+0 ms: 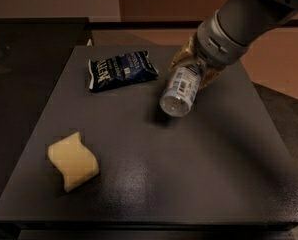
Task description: Place blue plastic bottle upright
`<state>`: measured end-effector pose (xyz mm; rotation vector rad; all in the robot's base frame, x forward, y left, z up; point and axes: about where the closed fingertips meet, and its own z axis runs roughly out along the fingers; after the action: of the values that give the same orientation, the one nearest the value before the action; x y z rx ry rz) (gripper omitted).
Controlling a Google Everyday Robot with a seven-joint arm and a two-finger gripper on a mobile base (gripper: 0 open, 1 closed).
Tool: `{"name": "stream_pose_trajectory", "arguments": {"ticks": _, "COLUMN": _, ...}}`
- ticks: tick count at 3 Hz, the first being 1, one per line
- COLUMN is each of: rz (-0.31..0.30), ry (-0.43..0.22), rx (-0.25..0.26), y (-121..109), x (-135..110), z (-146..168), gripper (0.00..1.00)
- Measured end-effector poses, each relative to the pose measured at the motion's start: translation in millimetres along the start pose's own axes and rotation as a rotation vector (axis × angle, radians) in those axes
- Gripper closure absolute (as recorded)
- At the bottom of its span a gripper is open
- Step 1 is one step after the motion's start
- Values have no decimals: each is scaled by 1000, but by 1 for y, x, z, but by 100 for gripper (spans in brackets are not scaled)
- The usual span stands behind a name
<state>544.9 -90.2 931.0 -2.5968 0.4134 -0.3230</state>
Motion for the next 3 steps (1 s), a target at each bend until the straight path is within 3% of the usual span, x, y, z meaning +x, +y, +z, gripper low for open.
{"name": "stream_pose_trajectory", "arguments": {"ticks": 1, "rz": 0, "ry": 0, "rx": 0, "y": 0, "x": 0, "z": 0, "gripper": 100}}
{"name": "stream_pose_trajectory", "arguments": {"ticks": 2, "rz": -19, "ry": 61, "rx": 25, "y": 1, "x": 2, "z": -4, "gripper": 100}}
{"name": "stream_pose_trajectory", "arguments": {"ticks": 3, "rz": -98, "ry": 179, "rx": 55, "y": -2, "x": 5, "z": -14, "gripper": 100}}
